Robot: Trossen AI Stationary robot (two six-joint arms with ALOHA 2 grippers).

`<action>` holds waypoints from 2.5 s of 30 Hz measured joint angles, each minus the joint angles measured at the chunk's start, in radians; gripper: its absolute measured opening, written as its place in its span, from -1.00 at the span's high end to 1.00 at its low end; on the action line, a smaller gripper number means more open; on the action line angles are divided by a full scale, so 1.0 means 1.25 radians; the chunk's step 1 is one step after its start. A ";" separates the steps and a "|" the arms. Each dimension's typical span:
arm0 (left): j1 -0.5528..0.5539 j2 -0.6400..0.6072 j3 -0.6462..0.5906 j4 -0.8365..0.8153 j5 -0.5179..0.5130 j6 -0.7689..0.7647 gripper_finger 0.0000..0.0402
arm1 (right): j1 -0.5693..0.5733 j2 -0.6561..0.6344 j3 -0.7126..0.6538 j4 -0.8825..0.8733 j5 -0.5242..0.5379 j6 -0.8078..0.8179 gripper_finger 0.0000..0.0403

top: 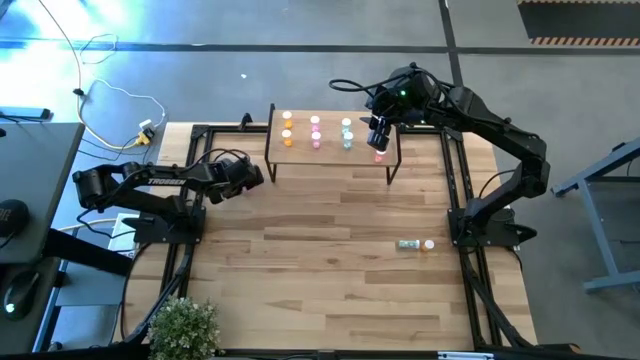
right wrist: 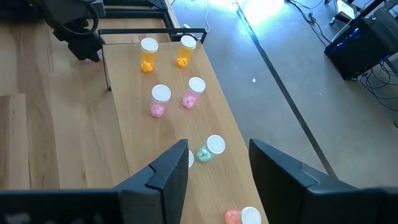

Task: Pick and place medicine bottles onto shelf by color
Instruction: Put the purple medicine bottle on the shelf aligned with the other purple medicine bottles

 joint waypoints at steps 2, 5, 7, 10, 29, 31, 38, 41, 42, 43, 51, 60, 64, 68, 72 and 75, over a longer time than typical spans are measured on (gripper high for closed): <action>0.000 0.000 0.000 -0.002 0.001 0.015 0.26 | 0.000 0.000 0.000 0.000 0.000 0.000 0.20; 0.000 0.000 -0.001 -0.003 0.001 0.040 0.33 | 0.000 0.000 0.000 0.000 0.000 0.000 0.20; 0.000 0.000 -0.001 -0.005 0.001 0.043 0.37 | 0.000 0.000 0.000 0.000 0.000 0.000 0.20; 0.000 0.000 -0.001 -0.006 0.001 0.046 0.44 | 0.000 0.000 0.000 0.000 0.000 0.000 0.20; -0.012 -0.060 -0.006 0.006 0.048 0.101 0.51 | 0.000 0.000 0.000 0.001 0.000 0.000 0.20; -0.018 -0.090 -0.005 0.025 0.055 0.119 0.51 | 0.000 0.000 0.000 0.003 -0.011 0.000 0.20; -0.057 -0.199 0.014 0.046 0.055 0.158 0.51 | 0.000 0.000 0.000 0.002 -0.034 0.000 0.20; -0.072 -0.244 0.042 0.048 0.020 0.193 0.51 | 0.000 0.000 0.000 0.003 -0.034 0.013 0.20; -0.072 -0.259 0.052 0.048 0.000 0.209 0.51 | 0.000 0.000 0.000 0.003 -0.034 0.024 0.20; -0.071 -0.272 0.063 0.046 -0.027 0.228 0.51 | 0.000 0.000 0.000 0.002 -0.034 0.030 0.20; -0.044 -0.346 0.182 0.058 -0.162 0.489 0.51 | 0.000 0.000 0.000 0.003 -0.039 0.141 0.20; -0.056 -0.354 0.297 0.156 -0.026 0.811 0.51 | 0.031 0.000 0.000 0.011 -0.112 0.281 0.20; -0.081 -0.353 0.300 0.202 0.055 0.868 0.52 | 0.067 0.000 0.000 0.025 -0.138 0.332 0.15; -0.120 -0.346 0.300 0.207 0.107 0.893 0.52 | 0.106 0.000 0.000 0.064 -0.151 0.384 0.03; -0.174 -0.331 0.300 0.249 0.135 0.922 0.52 | 0.147 0.000 0.000 0.117 -0.152 0.385 -0.07; -0.212 -0.312 0.299 0.304 0.135 0.940 0.52 | 0.175 0.002 0.000 0.156 -0.154 0.385 -0.08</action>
